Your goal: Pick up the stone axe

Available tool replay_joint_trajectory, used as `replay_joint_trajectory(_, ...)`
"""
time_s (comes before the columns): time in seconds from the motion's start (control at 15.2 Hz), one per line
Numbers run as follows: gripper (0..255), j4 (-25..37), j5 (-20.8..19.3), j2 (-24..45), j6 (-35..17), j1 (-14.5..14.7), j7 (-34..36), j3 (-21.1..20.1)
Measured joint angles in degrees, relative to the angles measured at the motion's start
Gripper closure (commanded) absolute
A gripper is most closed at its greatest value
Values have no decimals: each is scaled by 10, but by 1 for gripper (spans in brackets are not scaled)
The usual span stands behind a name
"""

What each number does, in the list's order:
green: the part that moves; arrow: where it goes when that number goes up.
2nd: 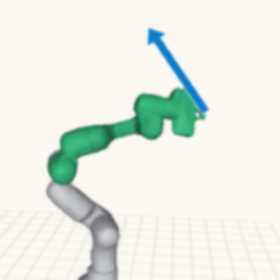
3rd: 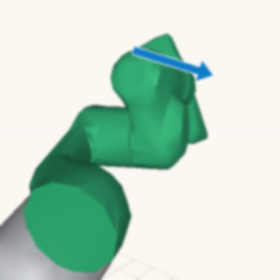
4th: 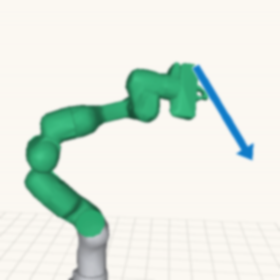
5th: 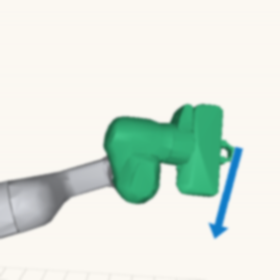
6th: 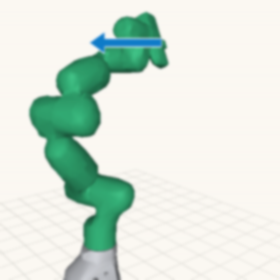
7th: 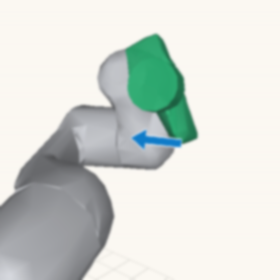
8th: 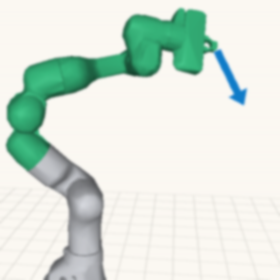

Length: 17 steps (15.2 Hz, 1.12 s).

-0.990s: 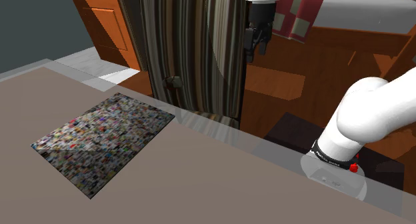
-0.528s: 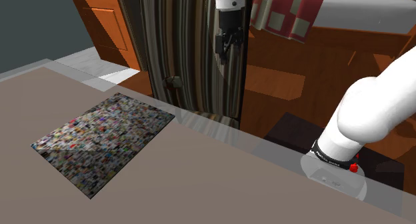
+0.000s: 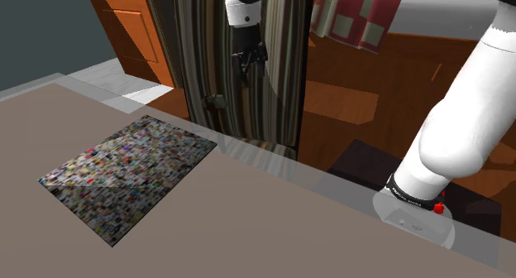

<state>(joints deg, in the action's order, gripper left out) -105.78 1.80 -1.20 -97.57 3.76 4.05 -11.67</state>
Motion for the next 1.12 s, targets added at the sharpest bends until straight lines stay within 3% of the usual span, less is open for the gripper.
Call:
replay_joint_trajectory(0.2,0,71,-20,72,8,11,11,-10)
replay_joint_trajectory(0.59,0,272,-66,244,60,48,31,-20)
replay_joint_trajectory(0.92,0,520,-103,417,151,97,30,-15)
replay_joint_trajectory(1.12,0,518,-105,429,139,99,31,-15)
